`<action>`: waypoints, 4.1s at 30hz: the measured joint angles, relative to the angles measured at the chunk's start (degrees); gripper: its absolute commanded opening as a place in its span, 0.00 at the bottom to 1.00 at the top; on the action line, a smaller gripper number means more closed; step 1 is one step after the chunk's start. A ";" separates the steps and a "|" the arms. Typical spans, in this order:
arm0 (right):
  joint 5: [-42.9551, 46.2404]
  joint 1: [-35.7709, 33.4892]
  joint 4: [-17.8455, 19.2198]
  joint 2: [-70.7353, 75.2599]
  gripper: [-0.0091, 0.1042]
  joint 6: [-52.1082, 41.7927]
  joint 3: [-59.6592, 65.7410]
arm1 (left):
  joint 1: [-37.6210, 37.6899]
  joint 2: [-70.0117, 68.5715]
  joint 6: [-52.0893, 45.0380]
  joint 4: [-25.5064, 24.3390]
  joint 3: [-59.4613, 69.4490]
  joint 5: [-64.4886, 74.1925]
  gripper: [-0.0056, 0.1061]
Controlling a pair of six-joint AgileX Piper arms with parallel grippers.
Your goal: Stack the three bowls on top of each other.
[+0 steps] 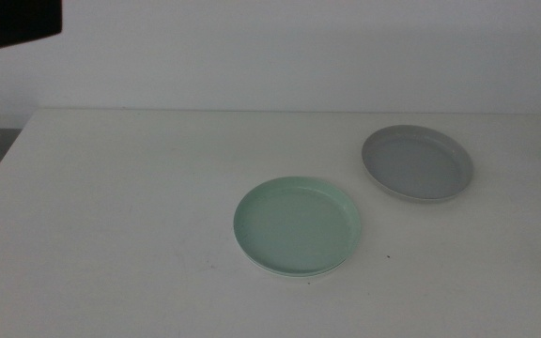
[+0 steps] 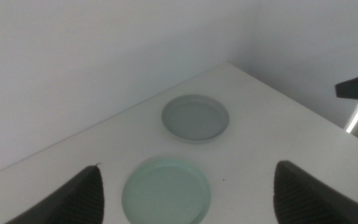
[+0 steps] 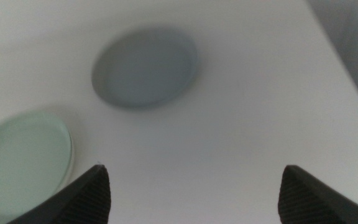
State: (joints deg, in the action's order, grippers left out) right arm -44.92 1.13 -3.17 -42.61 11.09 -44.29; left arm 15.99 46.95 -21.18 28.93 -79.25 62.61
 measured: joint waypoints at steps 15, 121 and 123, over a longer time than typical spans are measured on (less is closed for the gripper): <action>-3.18 0.00 -4.09 -9.55 0.89 -0.80 -6.33 | 0.00 0.00 0.00 0.00 0.00 0.00 0.89; -2.14 -20.61 -17.65 -73.33 0.12 -13.55 -41.02 | 0.00 0.00 0.00 0.00 0.00 0.00 0.89; -2.14 -20.61 -17.65 -73.57 0.20 -13.55 -41.02 | 0.00 0.00 0.00 0.00 0.00 0.00 0.89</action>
State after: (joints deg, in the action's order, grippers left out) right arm -47.06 -19.49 -20.82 -116.18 -2.46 -85.31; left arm 15.99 46.95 -21.18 28.93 -79.25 62.61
